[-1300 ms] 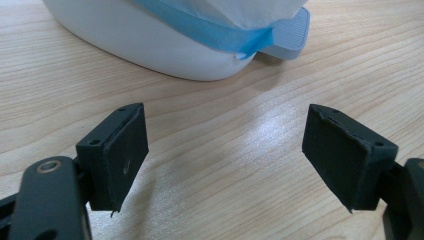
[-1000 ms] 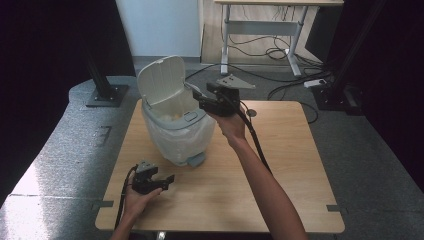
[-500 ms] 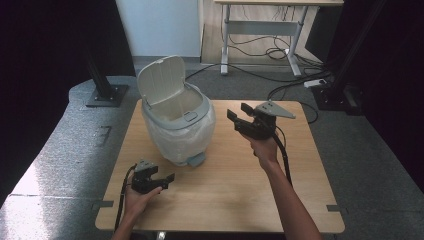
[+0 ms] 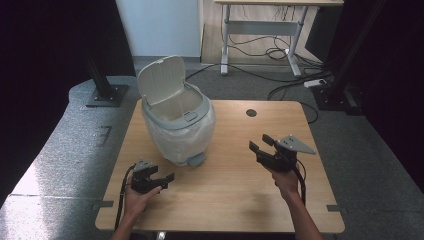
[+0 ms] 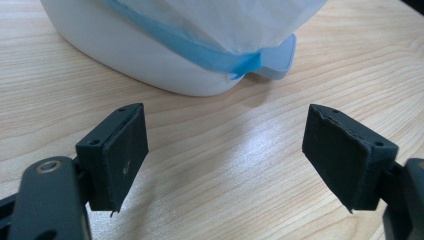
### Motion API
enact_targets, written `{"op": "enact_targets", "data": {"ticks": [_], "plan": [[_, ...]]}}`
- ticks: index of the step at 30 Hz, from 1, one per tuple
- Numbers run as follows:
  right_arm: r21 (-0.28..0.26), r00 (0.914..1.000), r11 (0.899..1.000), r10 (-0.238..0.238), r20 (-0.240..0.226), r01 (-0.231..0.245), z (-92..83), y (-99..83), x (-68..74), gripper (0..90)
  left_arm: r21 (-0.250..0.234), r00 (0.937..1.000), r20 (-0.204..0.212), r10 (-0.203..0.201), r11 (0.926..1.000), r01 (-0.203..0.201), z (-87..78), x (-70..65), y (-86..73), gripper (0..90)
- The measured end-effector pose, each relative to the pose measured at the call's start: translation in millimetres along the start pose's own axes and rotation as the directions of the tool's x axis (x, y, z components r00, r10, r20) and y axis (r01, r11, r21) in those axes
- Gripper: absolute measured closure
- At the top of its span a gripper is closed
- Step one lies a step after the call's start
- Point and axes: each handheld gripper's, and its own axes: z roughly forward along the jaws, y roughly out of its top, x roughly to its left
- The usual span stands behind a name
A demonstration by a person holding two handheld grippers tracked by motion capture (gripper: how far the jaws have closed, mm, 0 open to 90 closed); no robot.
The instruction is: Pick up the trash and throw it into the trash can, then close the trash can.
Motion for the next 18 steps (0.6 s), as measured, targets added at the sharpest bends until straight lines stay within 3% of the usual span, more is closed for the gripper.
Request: {"op": "enact_targets", "data": {"ticks": [8,18], "plan": [[0.026,0.9980,0.999,0.044,0.045,-0.045,-24.0,-39.7,-15.0,38.9,-0.023,0.9995,0.016,-0.029,0.9993,0.029,-2.9,0.9,2.0,18.2],[0.068,0.9978,0.997,0.029,0.060,-0.033,-26.9,-53.7,-17.4,38.9,-0.055,0.9996,0.019,-0.021,0.9983,0.022,-11.4,0.0,7.2,18.1]]}}
